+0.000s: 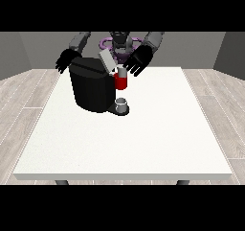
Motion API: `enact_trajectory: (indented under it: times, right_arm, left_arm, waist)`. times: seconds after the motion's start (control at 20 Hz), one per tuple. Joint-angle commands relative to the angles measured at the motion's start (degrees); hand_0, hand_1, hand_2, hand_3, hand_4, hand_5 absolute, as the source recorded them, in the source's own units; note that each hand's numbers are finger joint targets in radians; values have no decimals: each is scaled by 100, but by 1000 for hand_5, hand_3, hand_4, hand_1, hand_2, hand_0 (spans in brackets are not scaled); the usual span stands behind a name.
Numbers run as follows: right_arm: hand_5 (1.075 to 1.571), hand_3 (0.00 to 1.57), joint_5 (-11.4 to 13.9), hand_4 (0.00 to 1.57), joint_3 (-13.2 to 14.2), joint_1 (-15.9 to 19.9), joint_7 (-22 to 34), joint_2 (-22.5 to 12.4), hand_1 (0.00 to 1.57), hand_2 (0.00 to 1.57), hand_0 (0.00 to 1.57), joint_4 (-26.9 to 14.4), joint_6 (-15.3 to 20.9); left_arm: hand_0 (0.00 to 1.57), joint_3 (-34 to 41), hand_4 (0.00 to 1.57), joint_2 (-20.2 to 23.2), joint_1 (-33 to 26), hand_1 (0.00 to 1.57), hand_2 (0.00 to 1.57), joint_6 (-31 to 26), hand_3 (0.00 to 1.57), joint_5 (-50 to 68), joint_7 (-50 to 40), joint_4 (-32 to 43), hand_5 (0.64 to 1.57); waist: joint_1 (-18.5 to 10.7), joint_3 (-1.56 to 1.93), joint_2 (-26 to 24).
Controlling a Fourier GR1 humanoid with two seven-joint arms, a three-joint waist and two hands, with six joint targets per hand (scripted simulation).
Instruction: Insert the coffee pod into the coffee machine and close the lid
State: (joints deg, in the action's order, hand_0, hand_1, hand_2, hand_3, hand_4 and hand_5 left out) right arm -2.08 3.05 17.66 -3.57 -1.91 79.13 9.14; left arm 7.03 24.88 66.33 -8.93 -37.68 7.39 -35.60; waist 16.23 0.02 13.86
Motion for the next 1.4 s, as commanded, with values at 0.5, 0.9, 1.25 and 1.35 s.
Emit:
enact_trajectory:
  times: [0.5,0.9,1.25,1.35]
  right_arm:
    - [1571,0,109,397,-127,-21,34,87,0,0,0,69,102]
    - [1571,0,-13,434,133,288,-201,-90,0,0,0,-110,31]
    - [1571,0,136,465,-22,118,26,-57,0,0,0,-53,122]
    - [1571,0,-12,411,111,137,48,8,0,0,0,71,206]
  left_arm:
    - [1204,52,463,8,115,1204,1226,18,1089,-81,-37,143,1571]
    - [1056,-121,393,-86,219,1056,1108,180,937,-313,-49,35,1571]
    - [1066,-76,371,-99,157,1066,1115,32,928,-268,15,96,1571]
    - [912,-108,363,221,53,912,1022,-220,865,-303,347,148,1571]
  waist:
    - [75,-1,203]
    - [19,0,353]
    - [-17,-1,88]
    - [-80,-1,116]
